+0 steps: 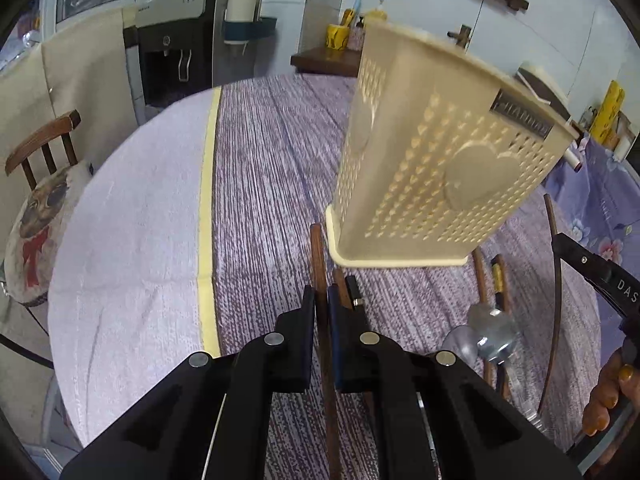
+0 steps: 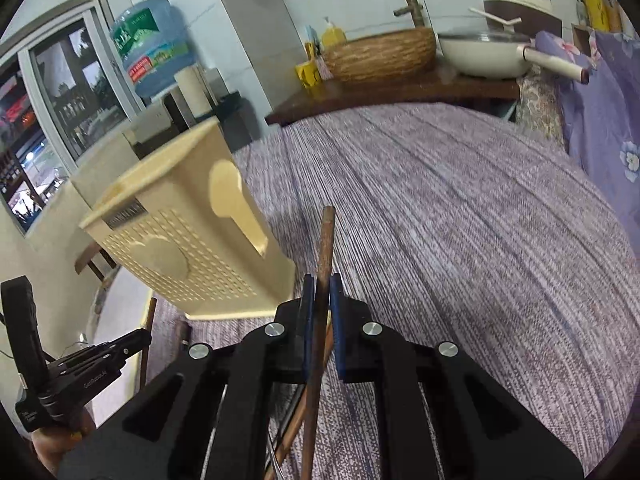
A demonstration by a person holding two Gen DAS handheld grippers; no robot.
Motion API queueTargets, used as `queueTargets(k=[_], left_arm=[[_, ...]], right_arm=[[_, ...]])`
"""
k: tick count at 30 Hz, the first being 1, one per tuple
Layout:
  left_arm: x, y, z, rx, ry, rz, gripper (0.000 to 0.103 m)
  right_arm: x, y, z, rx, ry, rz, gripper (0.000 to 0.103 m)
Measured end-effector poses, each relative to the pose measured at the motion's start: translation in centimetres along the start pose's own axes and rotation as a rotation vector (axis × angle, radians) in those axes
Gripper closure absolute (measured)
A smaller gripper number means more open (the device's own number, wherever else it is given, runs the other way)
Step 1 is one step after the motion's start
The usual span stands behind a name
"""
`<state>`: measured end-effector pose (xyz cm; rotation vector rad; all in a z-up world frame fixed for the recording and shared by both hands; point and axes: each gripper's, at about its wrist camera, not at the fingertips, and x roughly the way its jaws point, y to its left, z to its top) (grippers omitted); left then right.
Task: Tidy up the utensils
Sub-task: 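Lift the chopsticks upright with both tools and carry them over the cream holder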
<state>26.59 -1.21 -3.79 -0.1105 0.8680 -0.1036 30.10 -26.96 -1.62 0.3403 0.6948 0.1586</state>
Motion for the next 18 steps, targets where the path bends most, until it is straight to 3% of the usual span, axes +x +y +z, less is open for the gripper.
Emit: queueTargets(k=[11, 18], left_arm=[[-7.5, 0.4, 2.5, -0.017, -0.203, -0.061, 0.096], [-11.0, 0.6, 3.0, -0.003, -0.3, -0.065, 0.096]], right_arm=[[-7.9, 2.0, 2.6, -0.073, -0.194, 0.071, 0.095], [-10.9, 3.3, 3.3, -0.129, -0.241, 0.101, 0.095]])
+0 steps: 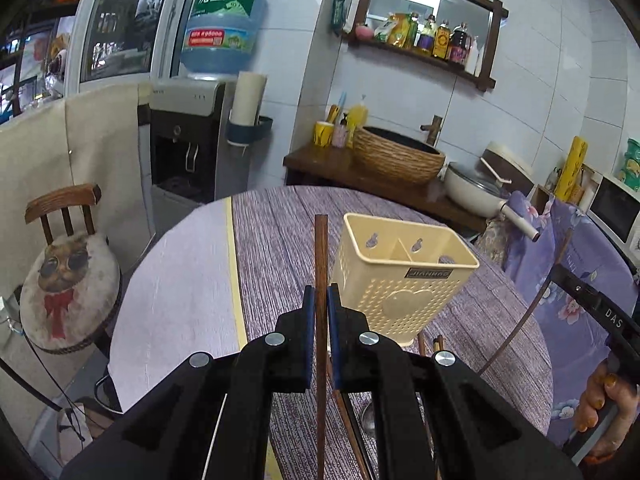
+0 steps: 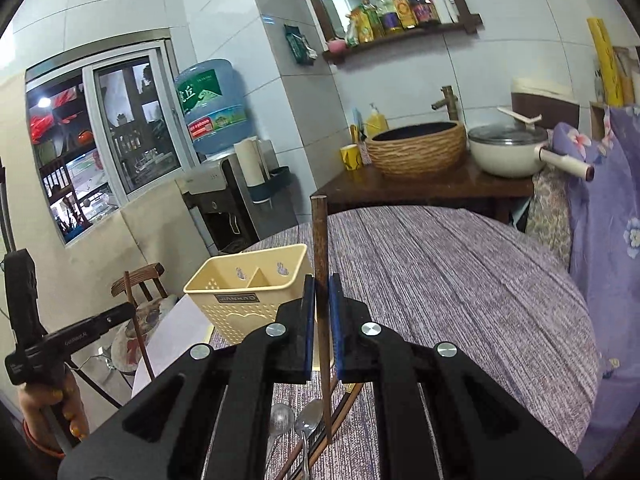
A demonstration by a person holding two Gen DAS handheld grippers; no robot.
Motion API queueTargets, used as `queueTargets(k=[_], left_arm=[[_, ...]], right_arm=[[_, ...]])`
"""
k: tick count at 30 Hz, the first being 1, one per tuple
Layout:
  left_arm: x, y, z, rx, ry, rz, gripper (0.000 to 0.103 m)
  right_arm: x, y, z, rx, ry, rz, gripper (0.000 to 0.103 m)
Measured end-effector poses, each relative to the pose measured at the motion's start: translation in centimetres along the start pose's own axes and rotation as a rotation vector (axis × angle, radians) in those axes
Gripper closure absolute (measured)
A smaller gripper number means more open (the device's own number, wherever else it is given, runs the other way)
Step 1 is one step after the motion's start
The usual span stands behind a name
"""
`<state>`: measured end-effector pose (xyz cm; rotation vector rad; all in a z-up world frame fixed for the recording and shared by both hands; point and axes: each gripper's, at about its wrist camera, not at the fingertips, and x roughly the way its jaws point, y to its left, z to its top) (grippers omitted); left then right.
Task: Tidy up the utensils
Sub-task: 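Lift the chopsticks upright with both tools and carry them over the cream holder, then lower both held chopsticks down into the cream holder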
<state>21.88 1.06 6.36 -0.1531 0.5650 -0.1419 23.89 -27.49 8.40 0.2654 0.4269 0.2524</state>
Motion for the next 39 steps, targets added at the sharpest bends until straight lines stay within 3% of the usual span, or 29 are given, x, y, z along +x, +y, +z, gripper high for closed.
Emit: queueTargets(k=[15, 23, 32, 39], left_arm=[[-2.6, 0.8, 1.3, 0.0, -0.061, -0.012, 0.096], [-3.6, 0.9, 3.6, 0.021, -0.097, -0.01, 0.096], [-6.0, -0.2, 9.3, 0.056, -0.177, -0.031, 0.096], [-7.5, -2.3, 14.2, 0.048, -0.26, -0.076, 0.096]], right_arm=[[-0.7, 0.9, 1.2, -0.047, -0.008, 0.047, 0.095], [-0.5, 1.2, 2.9, -0.073, -0.003, 0.061, 0.095], [-0.8, 2.9, 8.3, -0.142, -0.055, 0.062, 0.095], [-0.9, 5.1, 14.3, -0.14, -0.158, 0.07, 0.095]])
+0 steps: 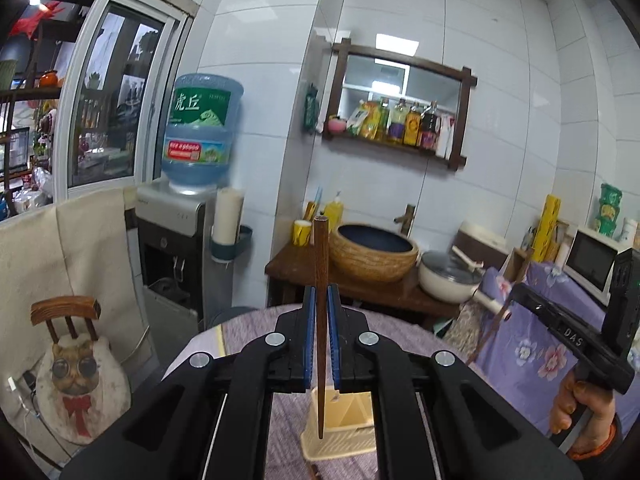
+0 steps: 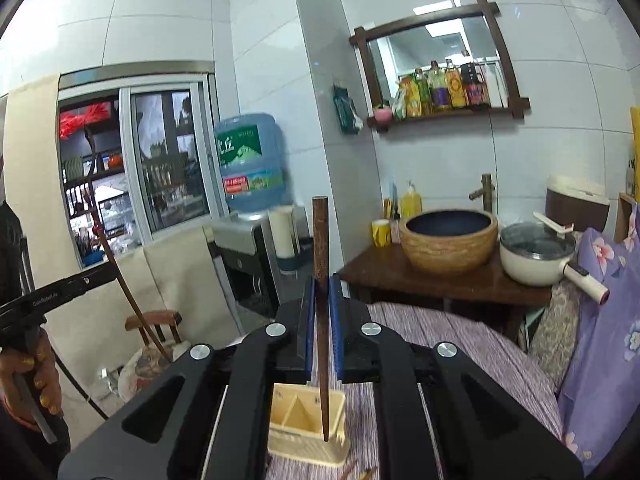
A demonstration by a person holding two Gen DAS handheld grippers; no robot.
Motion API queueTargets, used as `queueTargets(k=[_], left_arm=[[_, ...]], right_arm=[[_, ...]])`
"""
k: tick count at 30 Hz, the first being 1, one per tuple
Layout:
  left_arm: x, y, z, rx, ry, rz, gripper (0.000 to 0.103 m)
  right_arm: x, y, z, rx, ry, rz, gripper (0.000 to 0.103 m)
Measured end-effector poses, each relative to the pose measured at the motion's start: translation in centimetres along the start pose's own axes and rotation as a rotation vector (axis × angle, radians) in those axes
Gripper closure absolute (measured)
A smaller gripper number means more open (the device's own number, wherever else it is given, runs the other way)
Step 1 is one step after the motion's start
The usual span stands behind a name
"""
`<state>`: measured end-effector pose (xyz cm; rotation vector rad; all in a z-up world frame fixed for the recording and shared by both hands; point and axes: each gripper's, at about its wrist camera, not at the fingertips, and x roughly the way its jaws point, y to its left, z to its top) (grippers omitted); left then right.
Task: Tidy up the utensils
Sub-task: 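Lower both held chopsticks down into the cream holder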
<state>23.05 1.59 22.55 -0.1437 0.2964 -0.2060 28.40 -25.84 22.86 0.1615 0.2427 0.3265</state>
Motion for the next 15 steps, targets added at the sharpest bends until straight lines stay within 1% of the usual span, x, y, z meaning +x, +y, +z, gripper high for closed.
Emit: queueTargets(k=[3, 5, 8, 11, 15], left_arm=[[1.3, -1.2, 0.8, 0.003, -0.022, 0.003, 0.096], [2.6, -1.6, 0.4, 0.002, -0.013, 0.005, 0.096], [4.9, -1.6, -1.3, -0.008, 0.024, 0.013, 0.096], [7.1, -1.4, -3.2, -0.02, 0.069, 0.032, 0.096], [9.5, -0.7, -6.1, -0.04, 0.128, 0.045, 0.096]], right_arm=[[1.5, 0.7, 0.8, -0.006, -0.014, -0.01, 0.095], [3.0, 1.0, 0.2, 0.002, 0.0, -0.015, 0.095], [4.8, 1.1, -1.6, 0.013, 0.037, -0.019, 0.095], [6.9, 1.0, -4.5, 0.027, 0.1, -0.019, 0.095], [8.4, 1.0, -7.3, 0.029, 0.151, -0.024, 0.095]])
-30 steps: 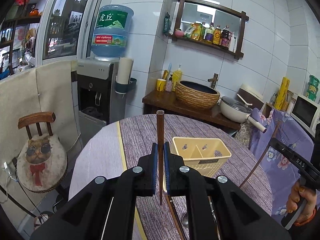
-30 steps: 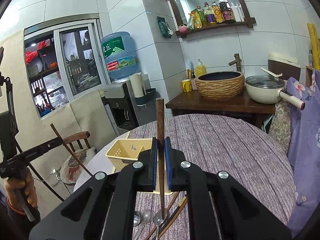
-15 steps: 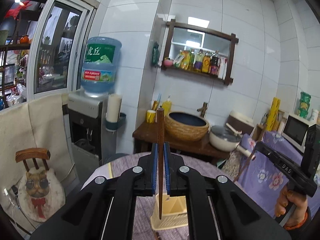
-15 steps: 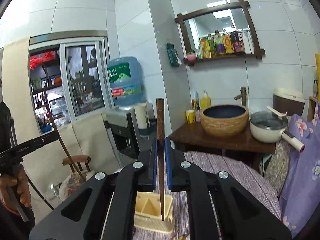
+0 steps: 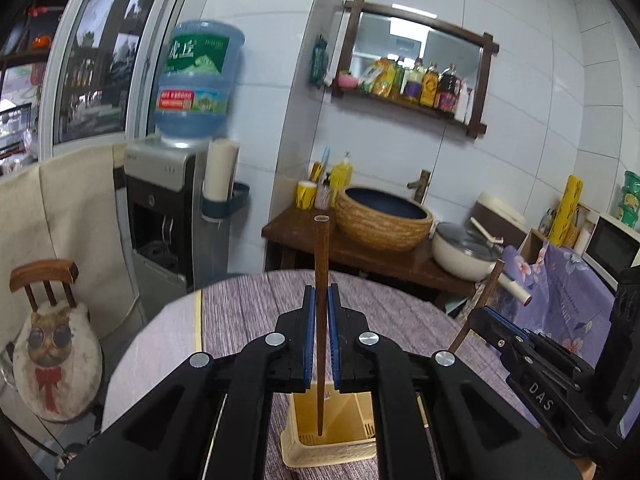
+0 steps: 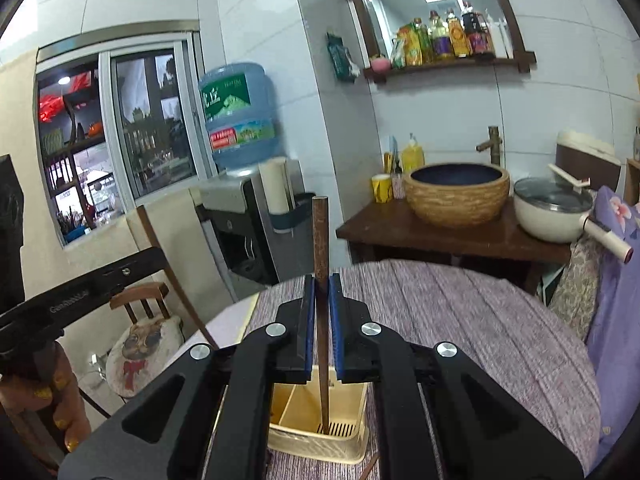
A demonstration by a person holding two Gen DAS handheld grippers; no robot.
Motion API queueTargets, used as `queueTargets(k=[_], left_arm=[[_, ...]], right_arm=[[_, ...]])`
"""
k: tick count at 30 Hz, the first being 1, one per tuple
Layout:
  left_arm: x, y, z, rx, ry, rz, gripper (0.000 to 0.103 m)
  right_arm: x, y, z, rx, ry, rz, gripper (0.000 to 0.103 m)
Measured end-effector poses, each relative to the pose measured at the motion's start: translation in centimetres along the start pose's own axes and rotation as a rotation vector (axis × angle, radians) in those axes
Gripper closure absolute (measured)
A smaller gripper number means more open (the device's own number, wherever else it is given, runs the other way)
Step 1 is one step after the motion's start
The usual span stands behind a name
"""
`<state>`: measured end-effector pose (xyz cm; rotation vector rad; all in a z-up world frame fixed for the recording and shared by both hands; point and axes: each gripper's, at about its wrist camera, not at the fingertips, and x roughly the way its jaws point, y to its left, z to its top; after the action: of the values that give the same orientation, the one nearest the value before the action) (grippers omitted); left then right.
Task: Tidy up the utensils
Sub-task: 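Lower both held chopsticks down into the cream holder, then open both tools and pull them back toward the utensil row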
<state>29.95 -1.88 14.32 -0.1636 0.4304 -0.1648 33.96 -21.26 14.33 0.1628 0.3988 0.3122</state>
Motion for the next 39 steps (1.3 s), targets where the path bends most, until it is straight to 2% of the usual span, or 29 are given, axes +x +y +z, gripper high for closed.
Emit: queueTargets(k=[5, 11, 19, 20, 22, 23, 24, 25, 28, 30, 31, 33, 35, 39], left_arm=[[2.1, 0.5, -2.1, -0.002, 0.058, 0.012, 0.096], [3.6, 1.1, -3.5, -0.014, 0.111, 0.017, 0.096], [4.1, 0.9, -4.0, -0.006, 0.127, 0.017, 0.095], [4.1, 0.8, -4.0, -0.006, 0.125, 0.018, 0.092], [3.7, 0.8, -4.0, -0.004, 0.113, 0.011, 0.077], [3.4, 0.9, -3.9, -0.007, 0.105, 0.007, 0.064], [3.0, 0.9, -3.9, -0.011, 0.094, 0.003, 0.056], [2.6, 0.9, -3.9, -0.014, 0.081, 0.001, 0.054], [1.1, 0.9, -4.2, -0.012, 0.049, -0.005, 0.04], [-0.1, 1.0, -4.5, -0.009, 0.023, -0.012, 0.027], [-1.0, 1.0, -4.8, -0.004, 0.003, -0.009, 0.024], [-2.0, 1.1, -5.3, 0.006, -0.028, 0.013, 0.012], [-3.0, 1.3, -6.2, 0.026, -0.04, 0.041, 0.005], [-3.7, 2.1, -8.2, 0.052, 0.002, 0.065, 0.005]], right_arm=[[1.4, -0.6, -1.9, 0.018, 0.043, -0.002, 0.095], [2.0, -1.4, -2.3, 0.047, 0.049, -0.017, 0.095], [2.7, -1.8, -2.6, 0.07, 0.054, -0.028, 0.094], [2.6, -1.9, -2.7, 0.07, 0.047, -0.036, 0.094], [2.3, -1.9, -2.8, 0.063, 0.03, -0.052, 0.088], [2.2, -1.8, -2.8, 0.06, 0.024, -0.053, 0.077], [1.9, -1.8, -2.9, 0.06, 0.016, -0.053, 0.064], [1.5, -1.8, -3.0, 0.062, 0.004, -0.056, 0.059], [0.0, -1.4, -3.4, 0.035, -0.031, -0.068, 0.057], [-0.9, -1.1, -3.8, 0.01, -0.042, -0.075, 0.049], [-1.4, -1.0, -4.2, -0.001, -0.046, -0.079, 0.048], [-2.4, -0.9, -4.8, -0.018, -0.05, -0.086, 0.043], [-3.2, -0.9, -5.6, -0.032, -0.044, -0.095, 0.039], [-4.3, -1.1, -7.9, -0.044, 0.003, -0.097, 0.035]])
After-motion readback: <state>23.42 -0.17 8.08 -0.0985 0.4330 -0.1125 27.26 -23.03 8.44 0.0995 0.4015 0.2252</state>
